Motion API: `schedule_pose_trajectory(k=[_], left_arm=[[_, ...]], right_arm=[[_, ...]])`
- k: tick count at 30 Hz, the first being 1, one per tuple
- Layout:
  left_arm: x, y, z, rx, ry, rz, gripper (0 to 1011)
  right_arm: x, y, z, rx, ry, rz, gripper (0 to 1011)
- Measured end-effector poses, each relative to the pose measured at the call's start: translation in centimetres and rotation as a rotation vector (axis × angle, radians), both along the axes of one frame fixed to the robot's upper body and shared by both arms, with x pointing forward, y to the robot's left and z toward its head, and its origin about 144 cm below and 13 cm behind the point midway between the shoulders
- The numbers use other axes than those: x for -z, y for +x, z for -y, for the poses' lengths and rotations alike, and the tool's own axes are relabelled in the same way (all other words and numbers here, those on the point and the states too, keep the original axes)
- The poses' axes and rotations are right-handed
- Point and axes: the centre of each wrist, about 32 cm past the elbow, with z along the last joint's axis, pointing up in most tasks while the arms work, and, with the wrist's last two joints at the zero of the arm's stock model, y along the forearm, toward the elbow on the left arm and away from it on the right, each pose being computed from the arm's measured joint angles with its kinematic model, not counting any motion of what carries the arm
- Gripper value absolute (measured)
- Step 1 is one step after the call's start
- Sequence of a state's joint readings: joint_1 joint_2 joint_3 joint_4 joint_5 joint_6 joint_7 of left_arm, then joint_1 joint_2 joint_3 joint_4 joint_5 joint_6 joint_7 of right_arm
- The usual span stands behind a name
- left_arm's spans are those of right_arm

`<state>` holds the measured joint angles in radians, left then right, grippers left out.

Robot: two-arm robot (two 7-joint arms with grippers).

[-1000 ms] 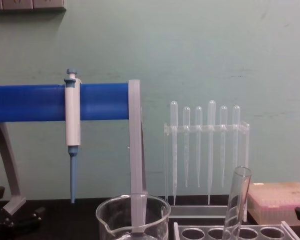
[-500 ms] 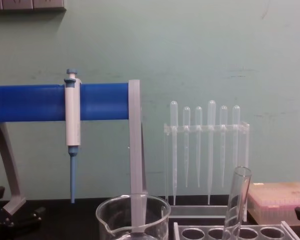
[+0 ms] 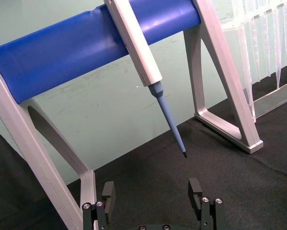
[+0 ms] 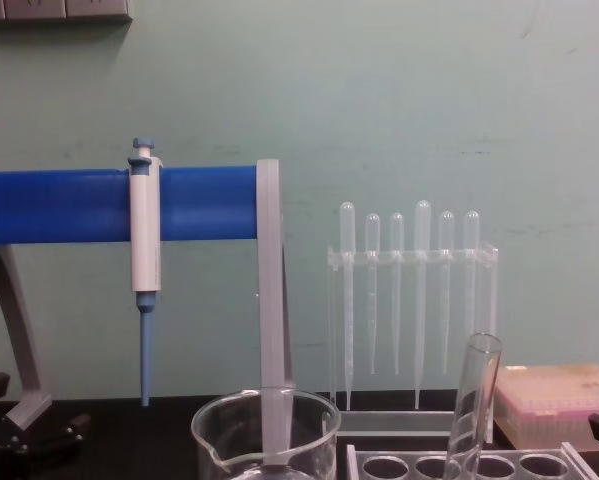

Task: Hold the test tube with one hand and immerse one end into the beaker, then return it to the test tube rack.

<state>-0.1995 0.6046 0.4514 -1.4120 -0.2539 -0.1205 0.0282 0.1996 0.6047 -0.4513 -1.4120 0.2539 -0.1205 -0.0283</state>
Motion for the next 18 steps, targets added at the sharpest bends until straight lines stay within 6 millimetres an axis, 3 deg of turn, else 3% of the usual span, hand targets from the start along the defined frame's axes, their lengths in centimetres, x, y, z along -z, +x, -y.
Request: schedule_pose_trajectory(k=[18], left_arm=[[0.0, 0.0, 0.0, 0.0, 0.0, 0.0, 1000]], right_arm=[[0.0, 0.0, 0.0, 0.0, 0.0, 0.0, 1002]])
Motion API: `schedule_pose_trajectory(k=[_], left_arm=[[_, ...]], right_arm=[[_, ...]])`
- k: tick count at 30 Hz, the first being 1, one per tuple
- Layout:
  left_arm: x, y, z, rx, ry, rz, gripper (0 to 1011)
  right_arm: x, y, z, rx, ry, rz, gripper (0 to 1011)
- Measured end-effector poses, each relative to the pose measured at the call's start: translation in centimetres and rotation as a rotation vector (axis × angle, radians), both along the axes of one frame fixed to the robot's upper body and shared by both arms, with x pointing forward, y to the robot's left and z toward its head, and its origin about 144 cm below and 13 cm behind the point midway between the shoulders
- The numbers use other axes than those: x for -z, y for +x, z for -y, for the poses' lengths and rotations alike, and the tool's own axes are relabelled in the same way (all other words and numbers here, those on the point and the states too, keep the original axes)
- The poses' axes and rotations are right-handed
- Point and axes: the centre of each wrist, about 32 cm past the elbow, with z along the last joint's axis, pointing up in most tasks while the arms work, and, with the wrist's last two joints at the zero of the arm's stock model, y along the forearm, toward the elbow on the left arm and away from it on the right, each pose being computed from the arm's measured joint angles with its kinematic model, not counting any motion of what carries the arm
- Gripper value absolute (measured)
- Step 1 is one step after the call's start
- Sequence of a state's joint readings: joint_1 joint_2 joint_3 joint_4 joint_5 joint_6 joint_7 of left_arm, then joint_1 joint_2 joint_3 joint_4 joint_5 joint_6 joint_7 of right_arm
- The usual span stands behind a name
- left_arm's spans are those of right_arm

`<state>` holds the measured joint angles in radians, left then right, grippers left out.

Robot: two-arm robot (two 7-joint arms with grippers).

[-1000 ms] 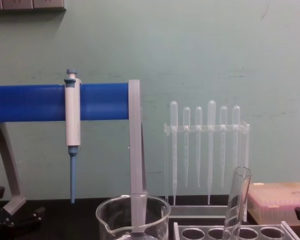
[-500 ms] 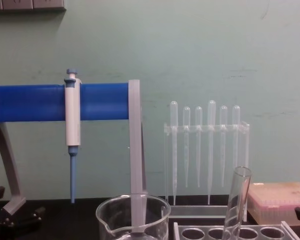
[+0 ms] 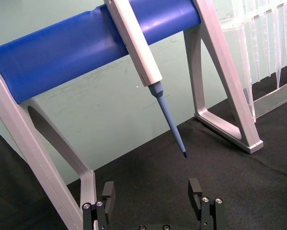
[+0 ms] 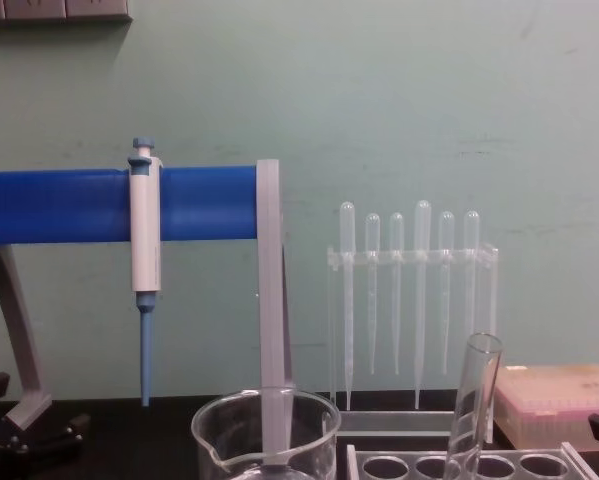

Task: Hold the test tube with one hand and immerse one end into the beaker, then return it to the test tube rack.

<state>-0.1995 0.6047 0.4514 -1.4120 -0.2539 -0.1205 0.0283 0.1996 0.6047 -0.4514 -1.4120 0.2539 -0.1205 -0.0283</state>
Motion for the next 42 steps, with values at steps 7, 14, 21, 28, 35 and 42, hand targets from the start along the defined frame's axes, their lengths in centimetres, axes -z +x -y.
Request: schedule_pose_trajectory(k=[7, 14, 21, 28, 35, 42], left_arm=[[0.0, 0.0, 0.0, 0.0, 0.0, 0.0, 1000], [0.0, 0.0, 0.0, 0.0, 0.0, 0.0, 1000], [0.0, 0.0, 0.0, 0.0, 0.0, 0.0, 1000], [0.0, 0.0, 0.0, 0.0, 0.0, 0.0, 1000], [0.0, 0.0, 0.0, 0.0, 0.0, 0.0, 1000], [0.0, 0.0, 0.0, 0.0, 0.0, 0.0, 1000]], right_arm=[[0.0, 0.0, 0.0, 0.0, 0.0, 0.0, 1002], [-0.4, 0.1, 0.1, -0.006, 0.01, 0.016, 1002], [-2.3, 0.0, 0.5, -0.05, 0.058, 0.055, 1002], [-4.0, -1.0, 1.0, -0.12, 0.09, 0.042, 1002], [-4.8, -2.3, 2.0, -0.256, 0.098, -0.01, 1002], [-5.1, -3.3, 3.2, -0.432, 0.096, -0.044, 1002]])
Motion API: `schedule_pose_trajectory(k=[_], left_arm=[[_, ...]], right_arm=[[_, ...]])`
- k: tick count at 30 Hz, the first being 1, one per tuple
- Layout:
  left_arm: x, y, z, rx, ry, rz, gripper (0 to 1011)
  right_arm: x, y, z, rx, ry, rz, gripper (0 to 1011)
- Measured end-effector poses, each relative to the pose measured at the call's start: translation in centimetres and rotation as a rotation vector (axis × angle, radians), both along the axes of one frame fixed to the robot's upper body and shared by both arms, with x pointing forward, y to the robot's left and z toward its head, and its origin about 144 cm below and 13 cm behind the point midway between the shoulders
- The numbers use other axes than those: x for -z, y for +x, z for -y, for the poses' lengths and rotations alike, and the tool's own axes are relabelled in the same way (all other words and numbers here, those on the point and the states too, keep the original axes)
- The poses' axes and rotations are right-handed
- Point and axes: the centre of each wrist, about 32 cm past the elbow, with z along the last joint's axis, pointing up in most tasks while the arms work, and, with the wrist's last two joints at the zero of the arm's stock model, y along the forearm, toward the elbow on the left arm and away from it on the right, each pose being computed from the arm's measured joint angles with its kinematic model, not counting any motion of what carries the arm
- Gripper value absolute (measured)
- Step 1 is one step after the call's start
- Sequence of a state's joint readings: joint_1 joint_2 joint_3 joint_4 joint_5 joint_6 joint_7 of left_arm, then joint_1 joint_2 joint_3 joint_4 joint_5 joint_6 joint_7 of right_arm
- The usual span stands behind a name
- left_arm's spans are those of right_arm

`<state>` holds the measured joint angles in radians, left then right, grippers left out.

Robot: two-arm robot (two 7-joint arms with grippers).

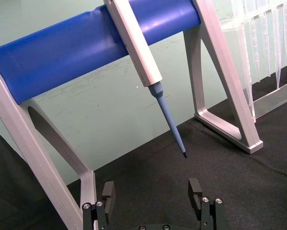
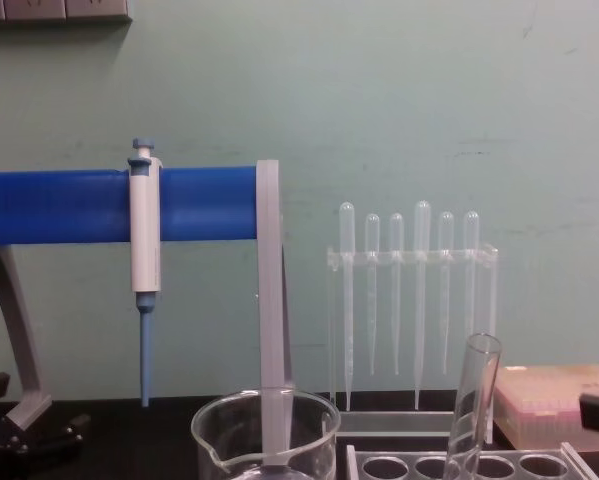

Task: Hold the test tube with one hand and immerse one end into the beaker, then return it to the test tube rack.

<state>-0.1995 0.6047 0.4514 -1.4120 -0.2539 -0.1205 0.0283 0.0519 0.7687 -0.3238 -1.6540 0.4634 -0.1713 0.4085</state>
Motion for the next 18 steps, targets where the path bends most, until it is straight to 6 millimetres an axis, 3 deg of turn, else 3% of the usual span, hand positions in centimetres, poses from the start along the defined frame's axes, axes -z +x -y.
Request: schedule_pose_trajectory(k=[8, 18], left_arm=[[0.0, 0.0, 0.0, 0.0, 0.0, 0.0, 1000], [0.0, 0.0, 0.0, 0.0, 0.0, 0.0, 1000]], right_arm=[[0.2, 0.0, 0.8, -0.173, 0.006, -0.022, 1002], [0.3, 1.0, -0.2, -0.266, 0.027, -0.044, 1002]])
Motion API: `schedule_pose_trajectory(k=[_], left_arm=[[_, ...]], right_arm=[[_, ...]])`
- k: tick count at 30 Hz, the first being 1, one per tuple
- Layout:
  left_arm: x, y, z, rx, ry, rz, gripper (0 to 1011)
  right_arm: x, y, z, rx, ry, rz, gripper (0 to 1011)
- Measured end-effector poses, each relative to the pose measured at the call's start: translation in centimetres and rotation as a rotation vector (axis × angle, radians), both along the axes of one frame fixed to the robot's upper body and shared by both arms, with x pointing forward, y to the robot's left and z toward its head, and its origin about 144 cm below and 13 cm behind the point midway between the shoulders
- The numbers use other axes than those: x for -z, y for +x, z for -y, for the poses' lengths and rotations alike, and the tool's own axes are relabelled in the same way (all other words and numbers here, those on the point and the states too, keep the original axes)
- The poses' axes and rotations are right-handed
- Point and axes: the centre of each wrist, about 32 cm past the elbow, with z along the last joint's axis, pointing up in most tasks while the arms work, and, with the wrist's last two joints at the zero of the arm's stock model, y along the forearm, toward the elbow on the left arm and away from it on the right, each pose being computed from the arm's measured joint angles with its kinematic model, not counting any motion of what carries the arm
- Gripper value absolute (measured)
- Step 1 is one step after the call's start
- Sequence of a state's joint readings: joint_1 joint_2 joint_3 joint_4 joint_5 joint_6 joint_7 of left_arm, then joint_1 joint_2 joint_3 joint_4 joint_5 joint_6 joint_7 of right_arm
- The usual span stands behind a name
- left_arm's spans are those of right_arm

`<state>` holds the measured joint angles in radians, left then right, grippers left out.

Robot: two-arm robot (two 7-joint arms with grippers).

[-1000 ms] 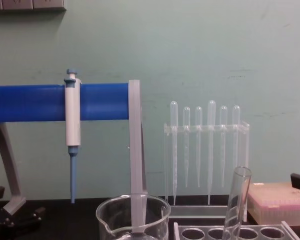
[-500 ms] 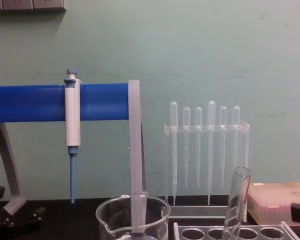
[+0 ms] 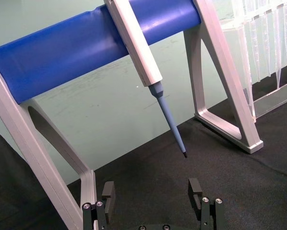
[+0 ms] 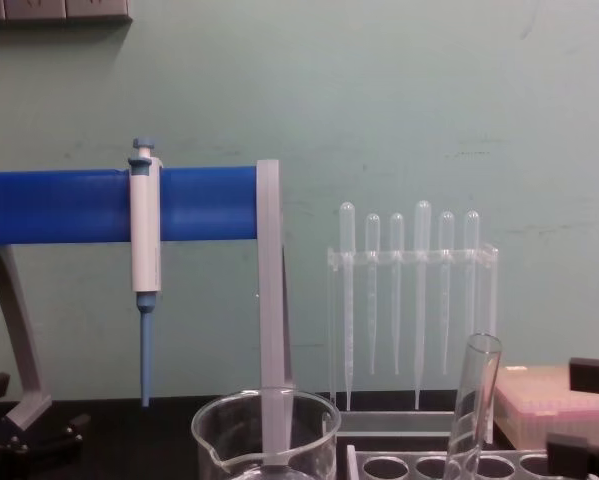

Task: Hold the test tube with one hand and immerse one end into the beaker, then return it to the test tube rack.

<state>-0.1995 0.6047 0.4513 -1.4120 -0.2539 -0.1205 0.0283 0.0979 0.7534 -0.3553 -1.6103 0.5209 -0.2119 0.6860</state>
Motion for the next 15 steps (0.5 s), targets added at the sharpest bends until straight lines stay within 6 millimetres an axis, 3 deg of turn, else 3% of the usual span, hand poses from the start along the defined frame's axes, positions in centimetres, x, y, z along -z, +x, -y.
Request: schedule_pose_trajectory(k=[15], left_arm=[[0.0, 0.0, 0.0, 0.0, 0.0, 0.0, 1000]], right_arm=[[0.1, 1.4, -2.2, -0.072, 0.033, -0.046, 1002]])
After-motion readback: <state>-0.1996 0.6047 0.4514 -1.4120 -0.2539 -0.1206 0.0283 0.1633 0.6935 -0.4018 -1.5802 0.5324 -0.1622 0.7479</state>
